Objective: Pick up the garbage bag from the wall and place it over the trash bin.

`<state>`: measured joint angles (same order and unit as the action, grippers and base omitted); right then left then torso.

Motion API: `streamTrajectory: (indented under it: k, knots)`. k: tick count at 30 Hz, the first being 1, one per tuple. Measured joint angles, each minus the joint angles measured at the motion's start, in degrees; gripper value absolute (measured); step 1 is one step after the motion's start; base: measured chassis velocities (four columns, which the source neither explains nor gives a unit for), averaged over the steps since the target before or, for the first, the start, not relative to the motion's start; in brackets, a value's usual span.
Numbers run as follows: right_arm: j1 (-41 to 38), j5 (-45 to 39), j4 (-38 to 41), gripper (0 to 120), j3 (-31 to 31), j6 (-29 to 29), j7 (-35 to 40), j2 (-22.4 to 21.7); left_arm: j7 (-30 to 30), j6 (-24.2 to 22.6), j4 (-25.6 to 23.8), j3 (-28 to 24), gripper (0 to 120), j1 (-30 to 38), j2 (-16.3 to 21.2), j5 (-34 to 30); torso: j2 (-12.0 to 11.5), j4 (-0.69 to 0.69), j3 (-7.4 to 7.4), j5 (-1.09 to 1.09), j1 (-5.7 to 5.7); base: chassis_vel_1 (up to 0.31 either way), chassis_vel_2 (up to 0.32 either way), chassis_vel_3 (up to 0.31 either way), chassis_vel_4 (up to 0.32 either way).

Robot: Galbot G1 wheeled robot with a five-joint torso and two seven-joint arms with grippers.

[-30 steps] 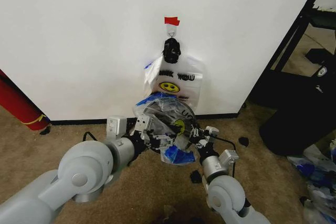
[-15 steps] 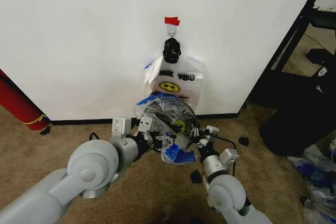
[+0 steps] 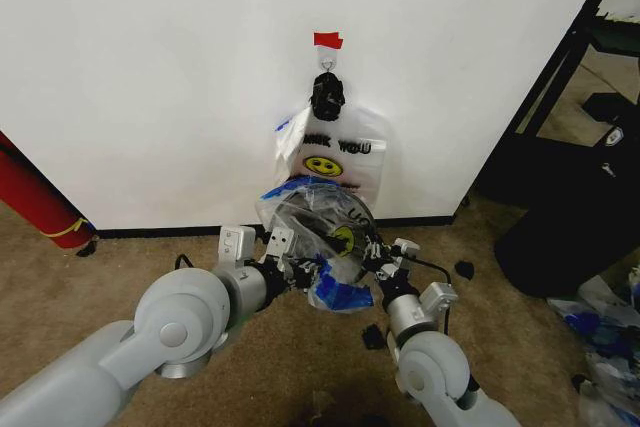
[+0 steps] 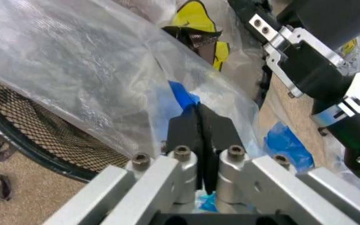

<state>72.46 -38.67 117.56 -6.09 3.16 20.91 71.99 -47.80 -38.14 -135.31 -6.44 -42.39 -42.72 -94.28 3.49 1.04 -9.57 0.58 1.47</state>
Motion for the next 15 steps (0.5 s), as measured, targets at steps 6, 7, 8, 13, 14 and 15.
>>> streamTrajectory:
  k: [6,7,8,13,14,15]
  knots:
    - [-0.12,-0.36,0.07,1,-0.19,0.00,0.30,-0.25,0.05,0.67,-0.38,1.13,0,-1.02,0.23,0.17,0.00,0.01,0.00,0.00,0.00,0.000,0.000,0.000,0.000]
    - [-0.22,-0.69,0.06,1,-0.28,0.00,0.54,-0.21,0.13,0.82,-0.66,1.63,0,-1.43,0.38,0.21,0.00,0.00,0.00,0.00,0.00,0.000,0.000,0.000,0.000]
    - [-0.22,-0.69,0.06,1,-0.28,0.00,0.54,-0.21,0.13,0.82,-0.66,1.63,0,-1.43,0.38,0.21,0.00,0.00,0.00,0.00,0.00,0.000,0.000,0.000,0.000]
    - [-1.26,-3.36,-0.46,1,-1.31,0.16,2.05,0.15,1.15,1.69,-3.35,6.67,0,-7.29,2.51,1.84,0.00,-0.01,0.00,0.00,0.00,0.000,0.000,0.000,0.000]
    - [-1.48,-3.88,-0.59,1,-1.70,0.16,2.21,0.12,1.47,1.97,-4.01,7.69,0,-8.78,2.99,2.56,0.00,-0.02,0.00,0.00,0.00,0.000,0.000,0.000,0.000]
    - [-1.53,-4.09,-0.61,1,-1.92,0.16,2.28,0.10,1.67,2.15,-4.30,8.12,0,-9.49,3.20,3.01,0.00,-0.02,0.00,0.00,0.00,0.000,0.000,0.000,0.000]
